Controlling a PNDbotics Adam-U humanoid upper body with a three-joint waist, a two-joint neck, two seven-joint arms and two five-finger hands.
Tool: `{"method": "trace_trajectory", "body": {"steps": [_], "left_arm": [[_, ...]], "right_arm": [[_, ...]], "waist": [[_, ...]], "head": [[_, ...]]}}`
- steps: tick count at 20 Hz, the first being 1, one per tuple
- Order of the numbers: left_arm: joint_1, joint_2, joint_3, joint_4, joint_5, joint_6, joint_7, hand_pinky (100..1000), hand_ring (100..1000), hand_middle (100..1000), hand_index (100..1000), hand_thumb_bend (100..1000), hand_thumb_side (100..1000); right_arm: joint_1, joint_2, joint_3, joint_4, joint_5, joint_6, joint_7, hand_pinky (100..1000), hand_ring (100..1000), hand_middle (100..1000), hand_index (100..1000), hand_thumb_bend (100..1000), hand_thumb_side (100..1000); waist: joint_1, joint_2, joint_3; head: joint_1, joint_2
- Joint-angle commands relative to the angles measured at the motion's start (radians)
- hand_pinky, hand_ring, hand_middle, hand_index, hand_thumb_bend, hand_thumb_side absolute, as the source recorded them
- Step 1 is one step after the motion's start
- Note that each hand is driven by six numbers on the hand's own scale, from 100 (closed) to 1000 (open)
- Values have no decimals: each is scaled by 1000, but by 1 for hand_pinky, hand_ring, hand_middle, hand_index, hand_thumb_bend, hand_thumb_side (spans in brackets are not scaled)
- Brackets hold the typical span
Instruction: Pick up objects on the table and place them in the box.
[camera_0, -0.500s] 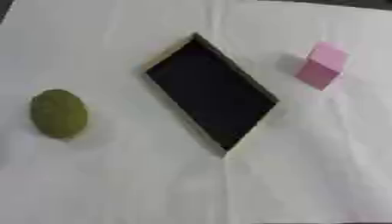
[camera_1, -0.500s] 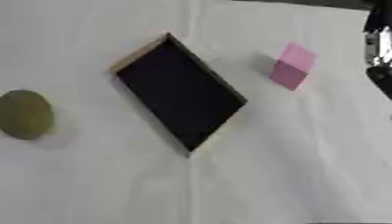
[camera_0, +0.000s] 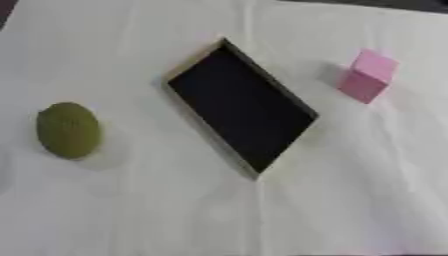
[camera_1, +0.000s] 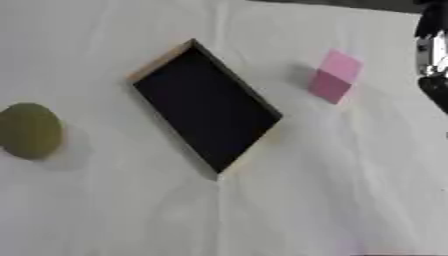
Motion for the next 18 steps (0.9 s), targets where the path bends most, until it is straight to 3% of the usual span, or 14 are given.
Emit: {"method": "trace_trajectory", "body": {"steps": [1, 5, 10, 18], "left_arm": [[-1, 22, 13, -18, 3, -1, -3, 854, 798, 770, 856, 176, 622], [3, 26, 14, -18, 1, 0, -3, 854, 799, 770, 856, 176, 622], [11, 31, 13, -18, -1, 3, -3, 855, 799, 771, 856, 172, 627], [14, 40, 10, -18, 1, 5, -5, 856, 801, 772, 856, 170, 628]], "right_arm": [[6, -52, -8, -14, 16, 11, 0, 794, 672, 650, 767, 100, 637], [36, -135, -1, -14, 73, 65, -3, 797, 687, 663, 778, 100, 659], [77, -270, 25, -14, 163, 179, 37, 805, 728, 700, 802, 100, 703], [49, -400, 66, -14, 223, 286, 214, 820, 787, 754, 828, 100, 766]], "waist": [[4, -26, -1], [2, -28, -6], [-3, -30, -14], [-12, -34, -15]], "head": [[4, 2], [11, 5], [20, 8], [23, 7]]}}
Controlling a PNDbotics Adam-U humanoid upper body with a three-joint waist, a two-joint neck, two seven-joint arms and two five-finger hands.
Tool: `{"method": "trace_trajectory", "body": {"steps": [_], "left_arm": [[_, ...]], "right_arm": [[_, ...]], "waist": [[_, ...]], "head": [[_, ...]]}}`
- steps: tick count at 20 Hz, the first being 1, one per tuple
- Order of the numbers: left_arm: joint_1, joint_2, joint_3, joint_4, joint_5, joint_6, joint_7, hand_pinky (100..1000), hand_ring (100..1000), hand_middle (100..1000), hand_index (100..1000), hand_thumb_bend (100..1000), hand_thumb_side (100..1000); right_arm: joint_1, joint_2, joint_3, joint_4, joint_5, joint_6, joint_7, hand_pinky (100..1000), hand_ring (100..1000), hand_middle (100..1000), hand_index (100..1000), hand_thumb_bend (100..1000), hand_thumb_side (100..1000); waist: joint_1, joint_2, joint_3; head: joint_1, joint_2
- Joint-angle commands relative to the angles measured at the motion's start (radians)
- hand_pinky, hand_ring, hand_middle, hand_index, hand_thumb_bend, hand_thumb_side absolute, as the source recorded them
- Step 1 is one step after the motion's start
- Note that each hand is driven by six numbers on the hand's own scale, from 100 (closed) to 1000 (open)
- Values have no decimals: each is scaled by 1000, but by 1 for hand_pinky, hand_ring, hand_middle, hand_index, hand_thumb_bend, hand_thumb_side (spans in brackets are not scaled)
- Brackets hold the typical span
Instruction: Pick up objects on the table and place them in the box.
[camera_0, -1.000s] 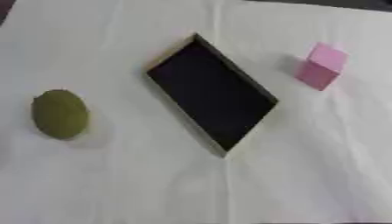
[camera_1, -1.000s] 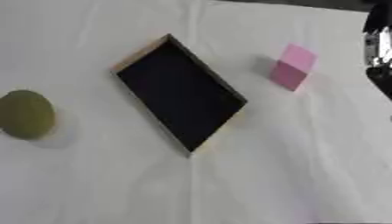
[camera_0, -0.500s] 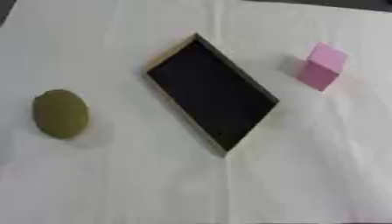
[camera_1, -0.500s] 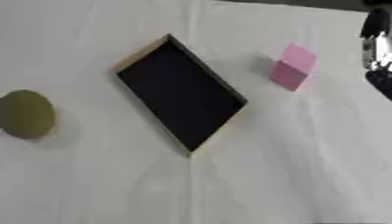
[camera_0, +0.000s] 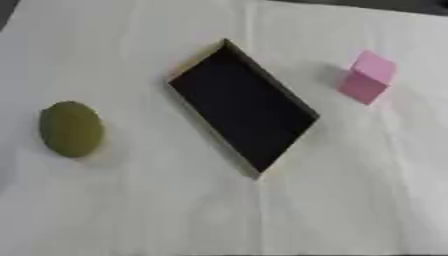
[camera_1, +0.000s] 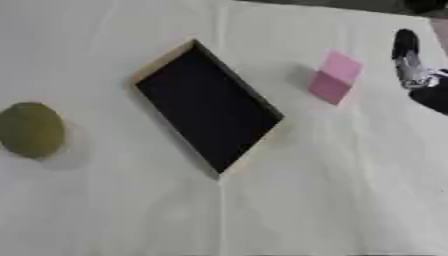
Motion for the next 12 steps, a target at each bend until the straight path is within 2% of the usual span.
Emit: {"method": "trace_trajectory", "body": {"steps": [1, 2, 6, 12], "left_arm": [[-2, 37, 10, -18, 1, 0, -2, 856, 801, 772, 856, 170, 629], [-2, 37, 9, -18, 1, 0, -2, 856, 801, 772, 856, 169, 630], [-1, 39, 6, -18, 3, 2, -6, 856, 801, 772, 856, 165, 633], [0, 45, 4, -18, 4, 1, -10, 856, 801, 773, 856, 164, 634]], "right_arm": [[-18, -82, 9, -14, 27, 30, 83, 823, 795, 762, 831, 100, 779], [-23, -94, 15, -14, 33, 38, 113, 826, 806, 773, 837, 100, 812], [-42, -123, 33, -14, 48, 70, 215, 827, 814, 778, 841, 100, 843], [-55, -163, 68, -14, 56, 104, 287, 828, 830, 792, 850, 100, 868]], "waist": [[2, -26, 1], [1, -26, 1], [-3, -26, 2], [-6, -28, 2]], "head": [[2, -1], [2, -1], [0, -1], [0, 2]]}}
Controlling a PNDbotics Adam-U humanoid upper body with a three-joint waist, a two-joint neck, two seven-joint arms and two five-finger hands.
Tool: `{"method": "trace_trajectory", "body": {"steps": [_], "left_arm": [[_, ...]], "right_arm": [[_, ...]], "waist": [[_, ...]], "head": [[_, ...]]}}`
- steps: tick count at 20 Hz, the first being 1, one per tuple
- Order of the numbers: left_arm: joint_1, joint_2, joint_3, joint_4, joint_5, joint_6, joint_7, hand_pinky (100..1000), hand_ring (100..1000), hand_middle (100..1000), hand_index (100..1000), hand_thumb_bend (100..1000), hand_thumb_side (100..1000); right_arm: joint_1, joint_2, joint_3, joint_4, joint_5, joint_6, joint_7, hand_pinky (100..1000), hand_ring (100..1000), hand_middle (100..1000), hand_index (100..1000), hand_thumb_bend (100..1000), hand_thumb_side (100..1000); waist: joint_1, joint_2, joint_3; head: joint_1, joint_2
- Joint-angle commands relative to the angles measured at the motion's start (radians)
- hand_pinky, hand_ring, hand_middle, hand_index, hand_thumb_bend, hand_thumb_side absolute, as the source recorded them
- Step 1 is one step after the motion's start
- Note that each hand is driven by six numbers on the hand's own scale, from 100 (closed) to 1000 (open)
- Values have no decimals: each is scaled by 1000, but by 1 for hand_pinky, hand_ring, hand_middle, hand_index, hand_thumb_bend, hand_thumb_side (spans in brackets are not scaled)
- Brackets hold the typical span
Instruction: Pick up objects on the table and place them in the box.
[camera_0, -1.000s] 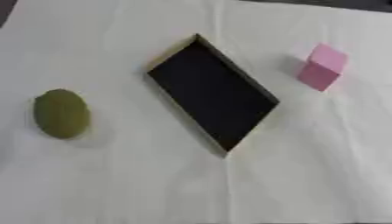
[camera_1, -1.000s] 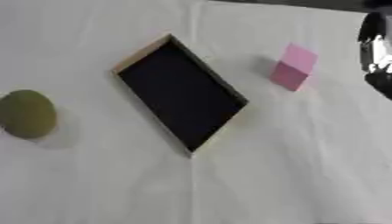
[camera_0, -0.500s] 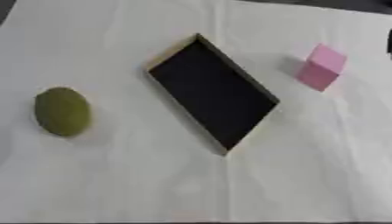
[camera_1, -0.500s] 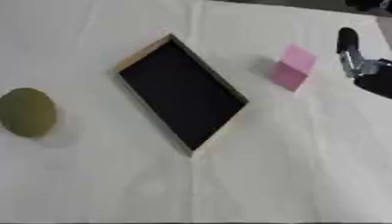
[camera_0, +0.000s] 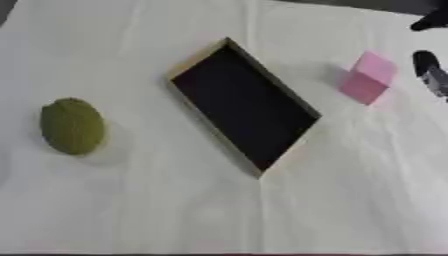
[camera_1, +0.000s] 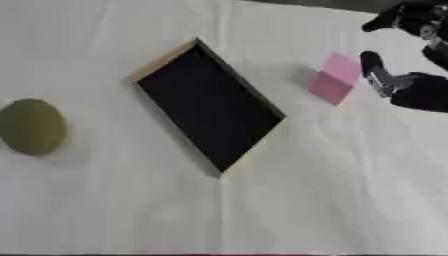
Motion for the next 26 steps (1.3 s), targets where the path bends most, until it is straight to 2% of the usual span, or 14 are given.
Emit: {"method": "trace_trajectory", "body": {"steps": [1, 7, 10, 16, 17, 20, 21, 26], "left_arm": [[-1, 35, 5, -18, 4, -2, -5, 856, 802, 773, 856, 163, 634], [-1, 35, 1, -18, 7, -1, -9, 856, 802, 773, 856, 160, 636], [-1, 35, 0, -18, 9, -1, -12, 857, 802, 774, 856, 159, 638], [-3, 33, -4, -18, 14, 0, -18, 857, 803, 774, 856, 156, 641], [-4, 33, -4, -18, 15, 0, -18, 857, 803, 774, 856, 156, 642], [-5, 32, -5, -18, 17, -1, -20, 857, 803, 774, 856, 154, 644], [-5, 32, -5, -18, 18, 0, -21, 857, 803, 774, 856, 153, 645], [-7, 30, -8, -18, 22, 1, -25, 858, 804, 775, 856, 149, 650]], "right_arm": [[-12, -58, 7, -14, 11, 14, 32, 828, 831, 794, 852, 100, 870], [-28, -62, 19, -14, 2, 65, 49, 831, 843, 811, 878, 100, 918], [-36, -62, 26, -14, -22, 102, 44, 830, 839, 810, 880, 100, 909], [-68, -58, 51, -14, -119, 161, 56, 832, 829, 807, 870, 100, 789], [-74, -57, 54, -14, -134, 172, 60, 836, 829, 803, 865, 100, 725], [-95, -54, 64, -14, -177, 208, 81, 842, 831, 798, 862, 100, 654], [-102, -53, 67, -14, -187, 221, 88, 850, 835, 800, 864, 100, 583], [-140, -44, 80, -14, -238, 292, 123, 861, 840, 802, 862, 100, 476]], "waist": [[4, -26, 0], [4, -28, -1], [4, -28, 0], [4, -26, 6], [4, -25, 7], [3, -22, 10], [2, -22, 11], [0, -19, 16]], "head": [[-2, 1], [-2, 0], [-5, 0], [-13, -1], [-14, -1], [-17, -2], [-17, -2], [-22, -4]]}}
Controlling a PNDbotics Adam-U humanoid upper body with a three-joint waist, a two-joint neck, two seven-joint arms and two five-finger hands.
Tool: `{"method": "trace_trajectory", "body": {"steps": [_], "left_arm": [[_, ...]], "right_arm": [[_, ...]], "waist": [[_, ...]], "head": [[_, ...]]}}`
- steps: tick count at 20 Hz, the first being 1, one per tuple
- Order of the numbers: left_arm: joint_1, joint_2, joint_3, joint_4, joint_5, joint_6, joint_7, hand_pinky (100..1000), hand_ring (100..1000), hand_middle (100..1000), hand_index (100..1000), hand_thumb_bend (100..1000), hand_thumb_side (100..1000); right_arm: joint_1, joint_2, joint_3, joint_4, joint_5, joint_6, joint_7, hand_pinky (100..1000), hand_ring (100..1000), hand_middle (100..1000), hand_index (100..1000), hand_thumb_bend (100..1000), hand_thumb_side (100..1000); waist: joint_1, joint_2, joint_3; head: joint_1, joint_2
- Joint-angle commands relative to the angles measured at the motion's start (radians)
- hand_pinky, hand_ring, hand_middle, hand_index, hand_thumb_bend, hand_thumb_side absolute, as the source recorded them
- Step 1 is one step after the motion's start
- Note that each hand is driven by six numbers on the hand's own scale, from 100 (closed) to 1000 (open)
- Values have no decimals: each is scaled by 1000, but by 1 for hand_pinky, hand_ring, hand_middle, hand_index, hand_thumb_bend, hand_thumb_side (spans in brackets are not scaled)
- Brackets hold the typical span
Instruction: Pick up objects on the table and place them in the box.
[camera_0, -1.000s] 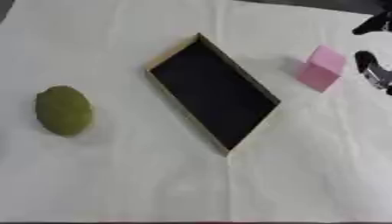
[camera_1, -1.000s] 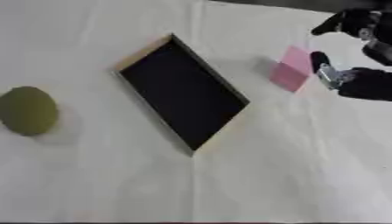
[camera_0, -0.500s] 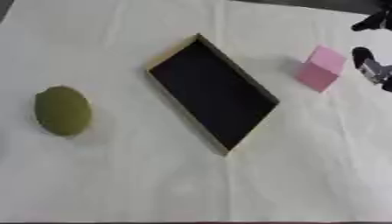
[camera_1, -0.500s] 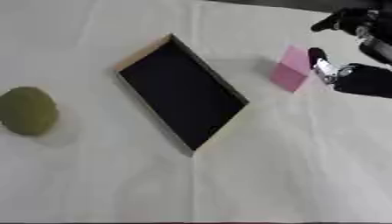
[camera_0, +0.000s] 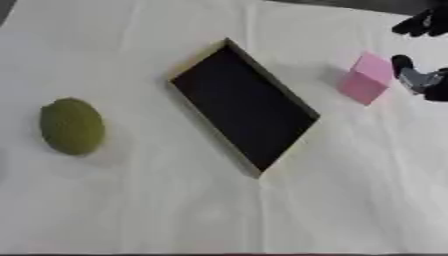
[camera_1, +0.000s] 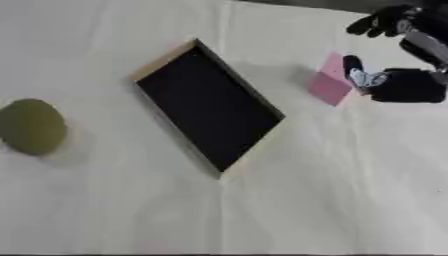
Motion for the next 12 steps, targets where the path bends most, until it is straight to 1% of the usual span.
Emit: {"method": "trace_trajectory", "body": {"steps": [1, 4, 5, 7, 9, 11, 12], "left_arm": [[-8, 26, 0, -18, 7, 0, -7, 858, 804, 775, 856, 148, 651], [-8, 26, 0, -18, 9, 0, -8, 858, 804, 775, 856, 147, 652], [-8, 26, 0, -18, 10, 0, -8, 858, 804, 775, 856, 146, 653], [-8, 25, -1, -18, 11, 1, -10, 859, 804, 775, 856, 144, 655], [-9, 25, -1, -18, 12, 2, -11, 859, 805, 775, 856, 143, 655], [-10, 25, -1, -18, 12, 2, -12, 859, 805, 775, 856, 143, 655], [-10, 25, -1, -18, 12, 2, -12, 859, 805, 776, 856, 140, 656]], "right_arm": [[-24, -25, -5, -14, -28, 46, 18, 863, 840, 801, 861, 100, 469], [-39, -19, -3, -14, -35, 81, 35, 871, 850, 809, 864, 100, 446], [-43, -18, -3, -13, -33, 90, 41, 872, 850, 808, 864, 100, 452], [-52, -13, -2, -6, -29, 104, 50, 876, 854, 813, 865, 100, 421], [-61, -9, 2, 6, -23, 113, 60, 882, 862, 819, 867, 135, 412], [-68, -5, 5, 15, -17, 116, 73, 882, 862, 819, 867, 135, 412], [-70, -4, 5, 18, -15, 116, 78, 892, 881, 833, 878, 187, 433]], "waist": [[4, -18, 2], [3, -16, 4], [2, -16, 5], [2, -14, 6], [1, -13, 8], [1, -12, 9], [2, -12, 10]], "head": [[-5, -4], [-7, -4], [-7, -4], [-8, -5], [-10, -5], [-10, -5], [-10, -5]]}}
